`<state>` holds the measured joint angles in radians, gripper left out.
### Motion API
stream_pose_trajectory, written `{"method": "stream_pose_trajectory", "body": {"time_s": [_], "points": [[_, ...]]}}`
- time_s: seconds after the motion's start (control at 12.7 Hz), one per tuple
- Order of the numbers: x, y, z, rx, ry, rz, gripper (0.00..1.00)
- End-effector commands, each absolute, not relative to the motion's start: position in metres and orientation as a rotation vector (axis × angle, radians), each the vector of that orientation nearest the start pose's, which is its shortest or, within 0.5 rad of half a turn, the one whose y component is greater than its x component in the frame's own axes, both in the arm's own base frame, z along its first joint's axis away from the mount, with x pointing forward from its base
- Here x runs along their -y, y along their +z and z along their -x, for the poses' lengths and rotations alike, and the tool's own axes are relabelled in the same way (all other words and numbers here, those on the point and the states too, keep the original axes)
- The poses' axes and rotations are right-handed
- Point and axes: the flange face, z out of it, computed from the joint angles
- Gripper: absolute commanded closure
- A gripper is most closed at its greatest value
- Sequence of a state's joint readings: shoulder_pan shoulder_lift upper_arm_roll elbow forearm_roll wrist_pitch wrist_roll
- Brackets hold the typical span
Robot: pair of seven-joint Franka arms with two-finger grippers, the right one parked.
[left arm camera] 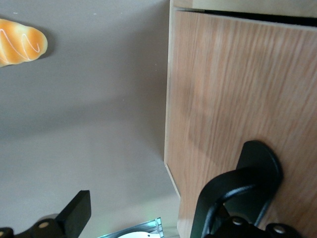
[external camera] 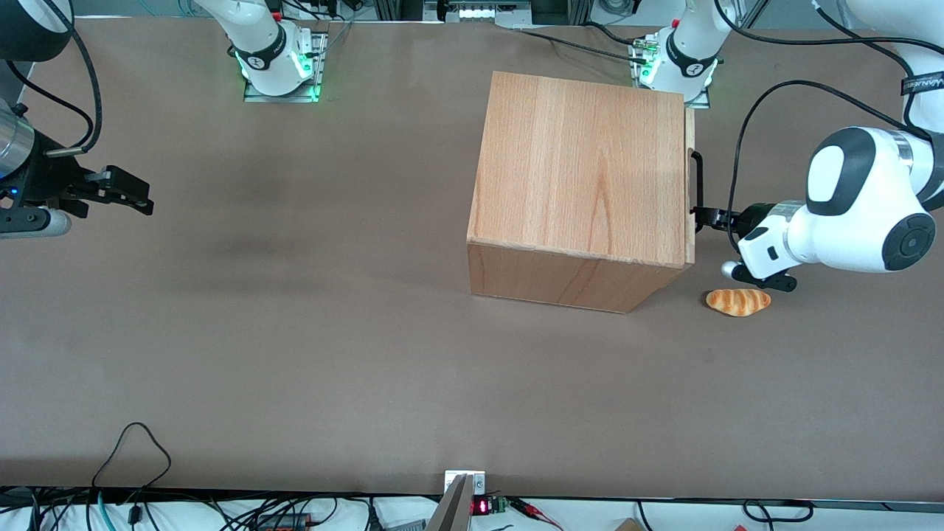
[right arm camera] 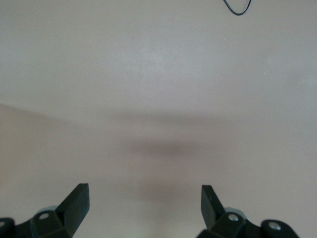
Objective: Open top drawer with left arm
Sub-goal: 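Pull the handle outward with the left gripper, sliding the drawer open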
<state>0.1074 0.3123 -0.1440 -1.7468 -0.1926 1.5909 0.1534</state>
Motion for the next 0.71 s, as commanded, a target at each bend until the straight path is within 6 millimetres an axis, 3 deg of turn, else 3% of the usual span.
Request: {"method": "stream_pose_trajectory", "body": {"time_s": [0.0, 0.47, 0.63], "points": [[0.013, 0.356, -0.587, -0.184, 0.702, 3.315, 0.00], [-0.039, 0.357, -0.592, -0.066, 0.656, 3.318, 0.00], [-0.066, 0.359, -0.593, 0.006, 0.639, 3.327, 0.00]]}}
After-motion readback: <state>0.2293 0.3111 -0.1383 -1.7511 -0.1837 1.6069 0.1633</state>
